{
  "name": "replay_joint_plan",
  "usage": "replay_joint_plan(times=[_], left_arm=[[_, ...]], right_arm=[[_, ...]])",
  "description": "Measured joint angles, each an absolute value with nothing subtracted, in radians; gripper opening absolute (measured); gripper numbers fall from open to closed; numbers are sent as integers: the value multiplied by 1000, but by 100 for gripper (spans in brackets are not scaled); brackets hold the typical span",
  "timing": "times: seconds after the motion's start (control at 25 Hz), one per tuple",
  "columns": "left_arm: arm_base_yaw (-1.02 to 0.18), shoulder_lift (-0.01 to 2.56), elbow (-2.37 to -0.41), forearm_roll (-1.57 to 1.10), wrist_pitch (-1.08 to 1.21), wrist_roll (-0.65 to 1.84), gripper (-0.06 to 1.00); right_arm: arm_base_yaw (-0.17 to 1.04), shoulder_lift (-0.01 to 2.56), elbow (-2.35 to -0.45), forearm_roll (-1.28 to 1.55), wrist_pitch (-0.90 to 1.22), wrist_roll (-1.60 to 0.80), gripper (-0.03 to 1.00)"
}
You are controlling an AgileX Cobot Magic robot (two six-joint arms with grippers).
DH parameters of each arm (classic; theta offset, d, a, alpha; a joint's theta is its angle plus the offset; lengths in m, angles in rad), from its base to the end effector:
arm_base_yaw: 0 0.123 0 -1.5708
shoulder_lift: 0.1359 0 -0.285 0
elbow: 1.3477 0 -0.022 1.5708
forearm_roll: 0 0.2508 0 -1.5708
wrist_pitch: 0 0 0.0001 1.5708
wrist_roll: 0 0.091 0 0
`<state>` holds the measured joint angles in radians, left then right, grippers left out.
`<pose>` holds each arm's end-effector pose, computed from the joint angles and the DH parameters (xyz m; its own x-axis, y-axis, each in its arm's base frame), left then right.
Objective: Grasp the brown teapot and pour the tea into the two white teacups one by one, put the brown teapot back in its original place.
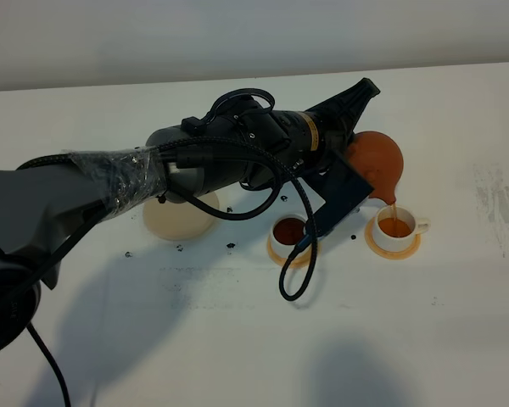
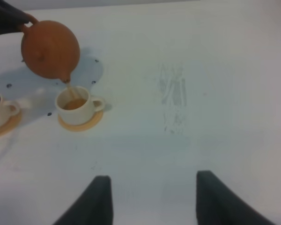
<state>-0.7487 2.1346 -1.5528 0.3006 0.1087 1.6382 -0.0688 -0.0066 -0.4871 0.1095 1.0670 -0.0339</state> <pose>0.3608 -0.3312 0.1900 0.7649 0.5631 0.3128 0.1486 -0.6268 0.7649 -0.0043 0.0090 0.2736 -0.4641 0.0511 -0.8843 -0.0072 0.9981 0.0614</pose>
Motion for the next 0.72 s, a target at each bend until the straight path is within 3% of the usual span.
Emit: replay_joint_plan(times=[0.72], left_arm=[[-762,2135,-1553,355,92,1638,11]], right_arm=[[-69,-7,-487,109,1067,-34,42]])
